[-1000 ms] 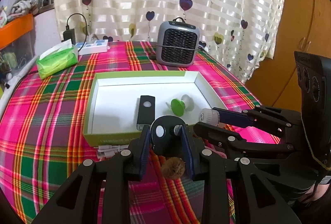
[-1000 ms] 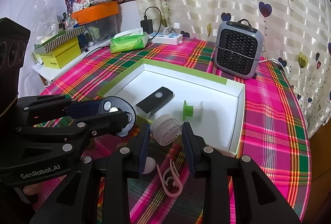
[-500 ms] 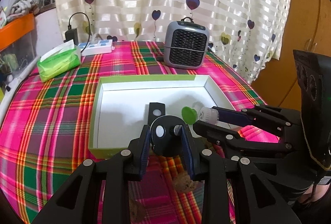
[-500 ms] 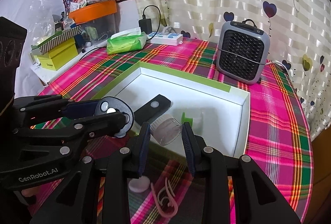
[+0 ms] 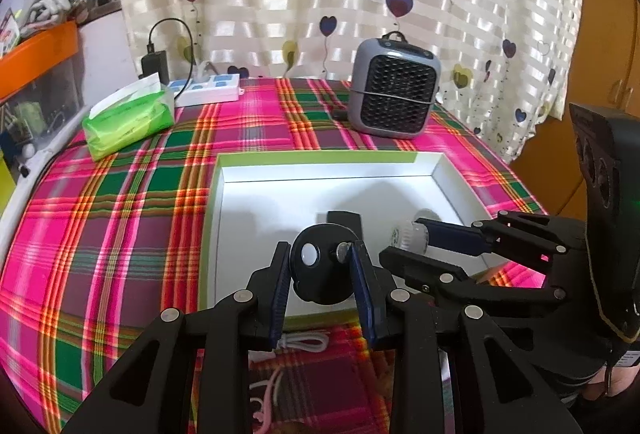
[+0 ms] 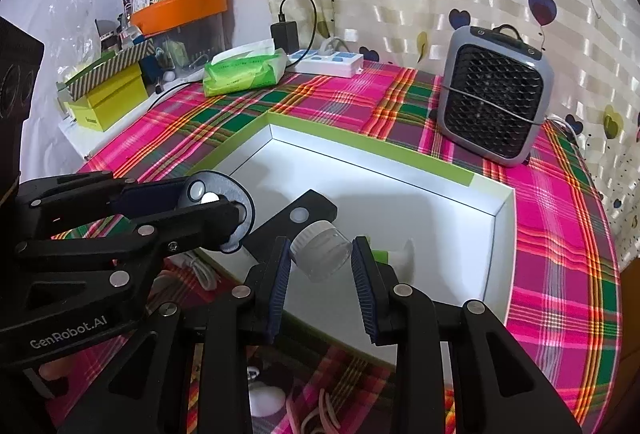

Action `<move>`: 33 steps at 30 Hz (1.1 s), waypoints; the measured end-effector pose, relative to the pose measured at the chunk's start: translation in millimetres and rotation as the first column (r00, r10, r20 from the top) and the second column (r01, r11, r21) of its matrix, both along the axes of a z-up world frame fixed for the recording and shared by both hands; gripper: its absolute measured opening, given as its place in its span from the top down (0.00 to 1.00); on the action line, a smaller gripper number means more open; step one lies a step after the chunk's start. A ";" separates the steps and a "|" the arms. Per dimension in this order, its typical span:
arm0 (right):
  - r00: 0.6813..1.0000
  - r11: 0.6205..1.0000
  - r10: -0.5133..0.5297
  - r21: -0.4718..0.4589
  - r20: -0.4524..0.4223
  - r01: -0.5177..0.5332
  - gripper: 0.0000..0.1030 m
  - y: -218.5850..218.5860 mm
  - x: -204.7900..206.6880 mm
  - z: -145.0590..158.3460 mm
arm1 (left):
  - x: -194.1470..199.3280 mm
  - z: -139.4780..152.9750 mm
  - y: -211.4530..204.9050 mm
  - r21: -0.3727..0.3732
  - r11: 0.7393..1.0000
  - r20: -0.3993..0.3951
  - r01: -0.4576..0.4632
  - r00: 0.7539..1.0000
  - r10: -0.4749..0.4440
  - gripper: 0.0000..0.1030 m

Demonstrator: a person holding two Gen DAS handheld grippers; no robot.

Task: Organize objects
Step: 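Carry the black disc with the left tool while the right tool carries the white cap into the box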

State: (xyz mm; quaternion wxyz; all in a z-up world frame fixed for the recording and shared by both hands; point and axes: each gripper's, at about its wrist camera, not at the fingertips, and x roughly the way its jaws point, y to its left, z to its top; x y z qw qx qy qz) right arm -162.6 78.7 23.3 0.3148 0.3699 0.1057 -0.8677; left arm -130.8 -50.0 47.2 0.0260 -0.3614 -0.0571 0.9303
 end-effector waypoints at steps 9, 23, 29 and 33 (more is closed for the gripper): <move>1.000 1.000 -0.007 0.018 0.023 0.006 0.68 -1.7 -8.0 -10.3 | -11.8 -12.3 -9.7 -0.006 0.999 0.030 -0.038 0.999 0.038 0.73; 0.999 0.999 -0.026 0.035 0.025 0.025 0.68 2.0 -12.5 -14.3 | -23.5 -25.3 -8.2 -0.007 0.999 0.071 -0.036 0.997 0.037 0.73; 0.999 0.999 -0.027 0.027 0.030 0.026 0.68 2.8 -12.8 -14.2 | -25.7 -28.0 -7.3 -0.007 0.999 0.081 -0.032 0.996 0.033 0.73; 0.999 0.999 -0.025 0.028 0.028 0.025 0.68 1.9 -12.8 -13.7 | -25.9 -28.7 -7.3 -0.001 1.000 0.078 -0.029 0.996 0.029 0.73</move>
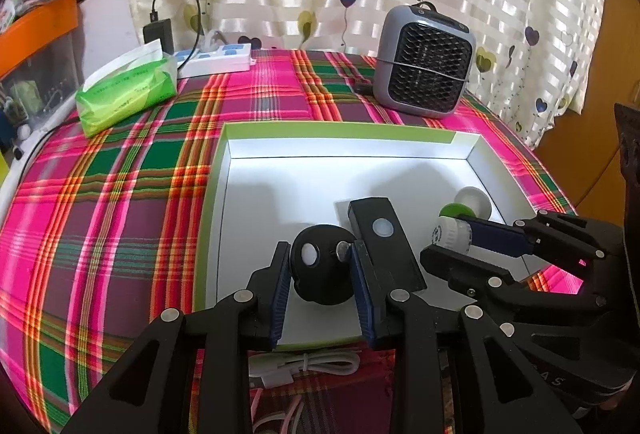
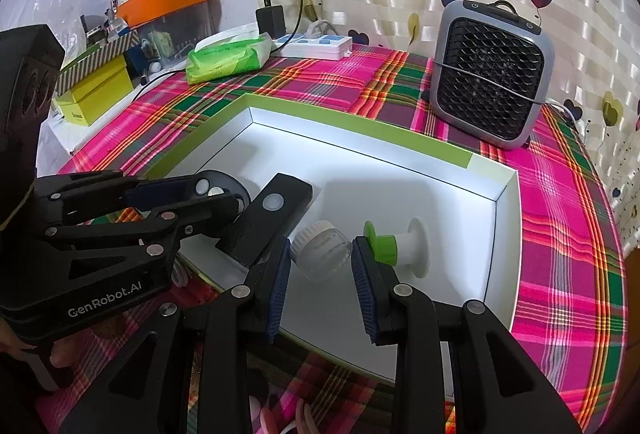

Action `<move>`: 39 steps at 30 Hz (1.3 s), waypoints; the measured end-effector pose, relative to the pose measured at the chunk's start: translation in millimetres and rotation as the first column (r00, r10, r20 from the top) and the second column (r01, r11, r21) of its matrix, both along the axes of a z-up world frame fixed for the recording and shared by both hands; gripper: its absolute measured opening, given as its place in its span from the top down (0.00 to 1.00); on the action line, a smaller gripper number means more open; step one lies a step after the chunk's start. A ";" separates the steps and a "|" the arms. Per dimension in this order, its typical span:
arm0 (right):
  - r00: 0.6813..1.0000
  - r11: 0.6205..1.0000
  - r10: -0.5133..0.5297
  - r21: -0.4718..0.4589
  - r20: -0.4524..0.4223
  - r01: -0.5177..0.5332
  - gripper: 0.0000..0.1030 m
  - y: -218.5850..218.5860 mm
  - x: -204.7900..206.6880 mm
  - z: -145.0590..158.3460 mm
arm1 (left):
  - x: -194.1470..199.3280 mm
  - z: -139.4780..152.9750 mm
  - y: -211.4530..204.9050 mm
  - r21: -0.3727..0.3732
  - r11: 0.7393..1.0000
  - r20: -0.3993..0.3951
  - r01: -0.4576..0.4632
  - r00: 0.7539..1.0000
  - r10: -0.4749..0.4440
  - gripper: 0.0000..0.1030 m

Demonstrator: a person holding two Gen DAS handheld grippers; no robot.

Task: Organize objects
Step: 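Carry the black disc with the left tool while the right tool carries the white cap into the box, then lower the black disc and white cap into the box and open both tools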

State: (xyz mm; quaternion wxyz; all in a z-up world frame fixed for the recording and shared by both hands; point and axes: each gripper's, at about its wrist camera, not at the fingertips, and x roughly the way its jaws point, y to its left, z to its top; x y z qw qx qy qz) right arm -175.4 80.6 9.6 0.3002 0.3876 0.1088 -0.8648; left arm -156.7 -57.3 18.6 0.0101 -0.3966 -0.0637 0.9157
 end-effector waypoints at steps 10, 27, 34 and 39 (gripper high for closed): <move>1.000 1.000 0.006 -0.007 -0.008 -0.006 0.68 -0.4 -0.5 -0.6 | -0.4 0.0 0.8 0.006 1.000 -0.004 0.002 1.000 -0.002 0.73; 0.999 1.000 -0.004 -0.006 -0.038 0.004 0.67 2.5 2.4 1.3 | 3.4 5.2 -1.4 0.018 1.000 -0.016 -0.001 1.000 0.002 0.73; 0.998 1.000 -0.003 -0.028 -0.059 0.001 0.67 8.7 12.5 10.8 | 13.9 11.4 -0.5 0.017 1.000 -0.031 -0.001 1.000 0.002 0.73; 0.997 0.999 0.016 -0.042 -0.072 -0.019 0.67 11.7 25.5 17.2 | 25.3 17.8 6.1 0.006 1.000 -0.045 0.007 0.999 -0.006 0.73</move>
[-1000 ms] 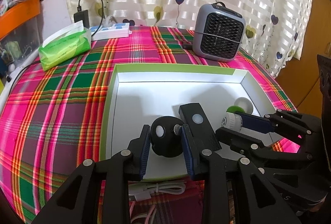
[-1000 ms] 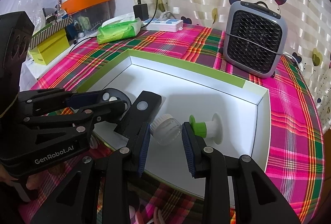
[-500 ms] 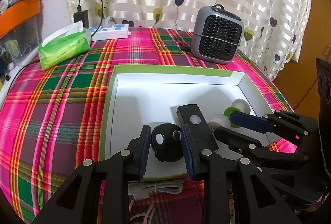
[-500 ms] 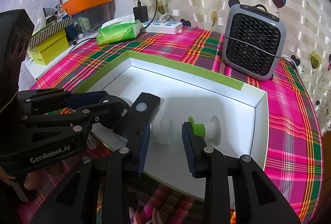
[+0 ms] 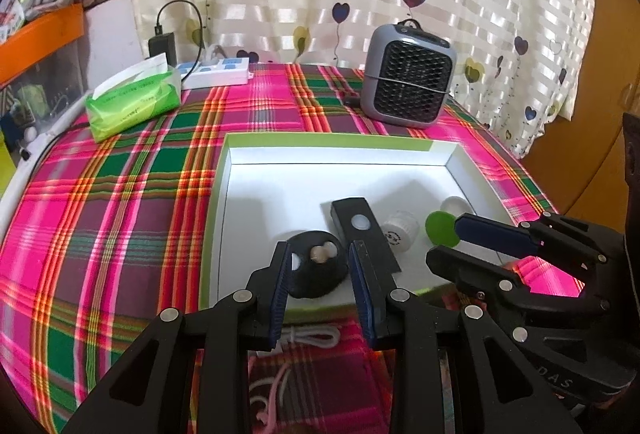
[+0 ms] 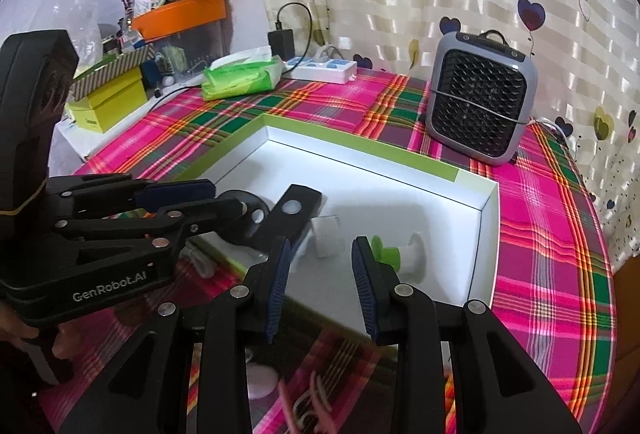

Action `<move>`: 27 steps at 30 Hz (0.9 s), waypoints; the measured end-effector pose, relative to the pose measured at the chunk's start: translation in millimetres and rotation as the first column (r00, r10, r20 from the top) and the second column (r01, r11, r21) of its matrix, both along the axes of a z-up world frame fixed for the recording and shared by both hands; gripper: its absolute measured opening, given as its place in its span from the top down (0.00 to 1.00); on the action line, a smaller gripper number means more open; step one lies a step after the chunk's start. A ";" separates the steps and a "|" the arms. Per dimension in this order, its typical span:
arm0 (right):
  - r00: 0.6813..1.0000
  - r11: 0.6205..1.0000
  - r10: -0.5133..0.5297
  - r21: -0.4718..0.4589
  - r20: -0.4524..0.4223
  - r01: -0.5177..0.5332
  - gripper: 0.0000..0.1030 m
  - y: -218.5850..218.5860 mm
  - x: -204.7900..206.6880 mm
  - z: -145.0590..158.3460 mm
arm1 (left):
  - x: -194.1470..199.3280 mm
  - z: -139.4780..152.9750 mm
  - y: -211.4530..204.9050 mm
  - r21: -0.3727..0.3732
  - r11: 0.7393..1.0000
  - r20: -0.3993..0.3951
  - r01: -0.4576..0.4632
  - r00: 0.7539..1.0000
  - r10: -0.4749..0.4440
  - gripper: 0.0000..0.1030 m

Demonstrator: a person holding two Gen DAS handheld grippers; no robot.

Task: Organize objects
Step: 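Lower the black disc and white cap into the box and open both tools, then withdraw both tools from the box toward the items in front of it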

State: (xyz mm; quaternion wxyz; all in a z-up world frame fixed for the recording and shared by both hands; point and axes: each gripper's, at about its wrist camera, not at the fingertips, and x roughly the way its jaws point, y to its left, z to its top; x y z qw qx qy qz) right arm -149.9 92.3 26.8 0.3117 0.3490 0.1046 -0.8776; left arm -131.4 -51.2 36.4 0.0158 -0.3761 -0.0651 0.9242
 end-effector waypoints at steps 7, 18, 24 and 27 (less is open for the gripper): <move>1.000 0.999 0.010 -0.034 -0.006 -0.011 0.67 9.4 17.5 5.7 | 20.4 4.3 12.5 -0.010 1.000 -0.015 0.026 1.000 -0.026 0.73; 1.000 0.998 0.024 -0.060 -0.007 -0.025 0.67 19.2 42.0 6.8 | 44.8 6.4 23.2 -0.025 0.999 -0.027 0.046 0.999 -0.047 0.73; 0.999 0.997 0.034 -0.063 -0.015 -0.035 0.67 22.8 54.8 8.6 | 52.8 7.5 27.3 -0.023 0.998 -0.032 0.056 0.998 -0.056 0.73; 0.999 0.997 0.040 -0.062 -0.018 -0.041 0.67 23.3 59.4 9.5 | 56.1 6.1 29.1 -0.018 0.998 -0.027 0.067 0.997 -0.068 0.73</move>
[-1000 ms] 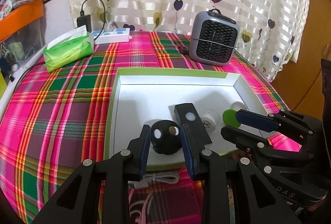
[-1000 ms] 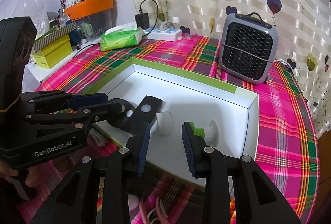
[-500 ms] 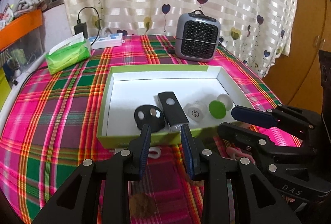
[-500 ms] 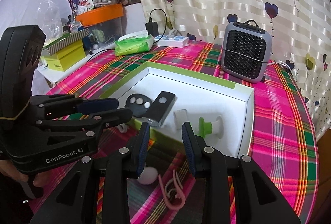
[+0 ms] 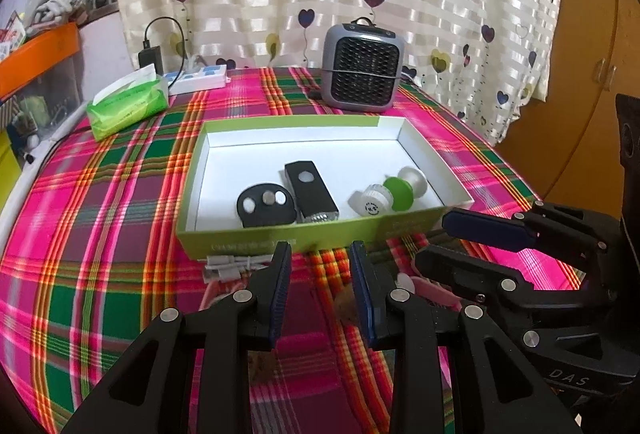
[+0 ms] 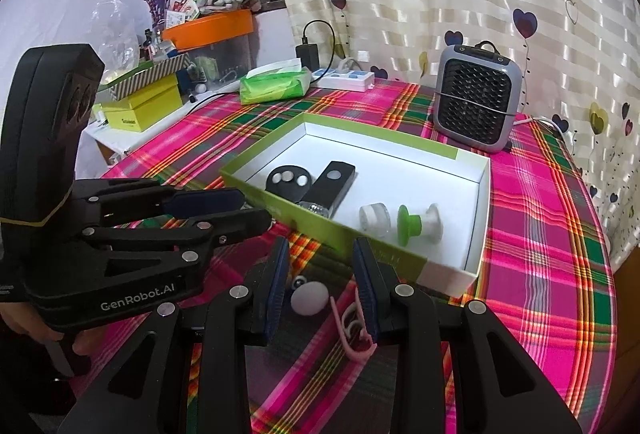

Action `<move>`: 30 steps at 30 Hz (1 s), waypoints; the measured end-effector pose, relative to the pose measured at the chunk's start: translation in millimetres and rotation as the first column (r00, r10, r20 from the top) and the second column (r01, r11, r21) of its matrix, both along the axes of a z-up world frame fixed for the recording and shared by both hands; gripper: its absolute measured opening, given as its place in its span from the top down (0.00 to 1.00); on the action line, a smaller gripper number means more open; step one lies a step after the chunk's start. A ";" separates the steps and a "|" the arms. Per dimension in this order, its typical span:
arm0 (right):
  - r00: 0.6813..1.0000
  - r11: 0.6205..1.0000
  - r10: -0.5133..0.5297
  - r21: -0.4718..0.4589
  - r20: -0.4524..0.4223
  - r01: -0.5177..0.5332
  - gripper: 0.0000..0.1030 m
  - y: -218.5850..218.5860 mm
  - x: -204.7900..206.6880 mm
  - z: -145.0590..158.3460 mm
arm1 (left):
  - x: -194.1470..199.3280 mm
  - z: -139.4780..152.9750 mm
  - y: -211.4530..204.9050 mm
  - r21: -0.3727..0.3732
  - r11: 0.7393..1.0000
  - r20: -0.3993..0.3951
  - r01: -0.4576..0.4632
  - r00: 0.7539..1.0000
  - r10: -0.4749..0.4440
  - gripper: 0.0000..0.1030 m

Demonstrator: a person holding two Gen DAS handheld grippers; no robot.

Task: Organize objects
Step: 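Withdraw both tools from the box toward the items in front of it, then grasp the brown walnut with the left tool while the right tool grasps the pink clip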

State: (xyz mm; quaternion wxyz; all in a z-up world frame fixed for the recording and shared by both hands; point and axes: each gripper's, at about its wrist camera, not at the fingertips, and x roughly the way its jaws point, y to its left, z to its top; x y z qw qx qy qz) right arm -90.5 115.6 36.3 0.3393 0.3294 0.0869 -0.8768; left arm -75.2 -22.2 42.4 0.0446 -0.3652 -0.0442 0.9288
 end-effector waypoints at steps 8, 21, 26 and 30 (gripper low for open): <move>1.000 1.000 0.009 0.001 -0.004 -0.009 0.63 3.1 9.0 -0.5 | 9.9 -3.4 1.3 0.004 1.000 0.009 0.007 1.000 -0.007 0.73; 1.000 1.000 0.000 0.001 0.005 0.000 0.62 9.7 13.5 -1.9 | 18.5 -8.1 -1.0 0.034 0.999 0.016 0.013 1.000 -0.013 0.73; 1.000 1.000 -0.001 0.004 0.012 0.001 0.62 11.5 15.3 -4.6 | 19.3 -8.1 4.2 0.031 0.999 0.016 0.035 0.999 -0.036 0.73; 1.000 1.000 0.002 0.008 0.014 -0.002 0.62 11.9 15.7 -5.1 | 19.6 -8.4 6.7 0.030 0.999 0.018 0.039 0.999 -0.040 0.73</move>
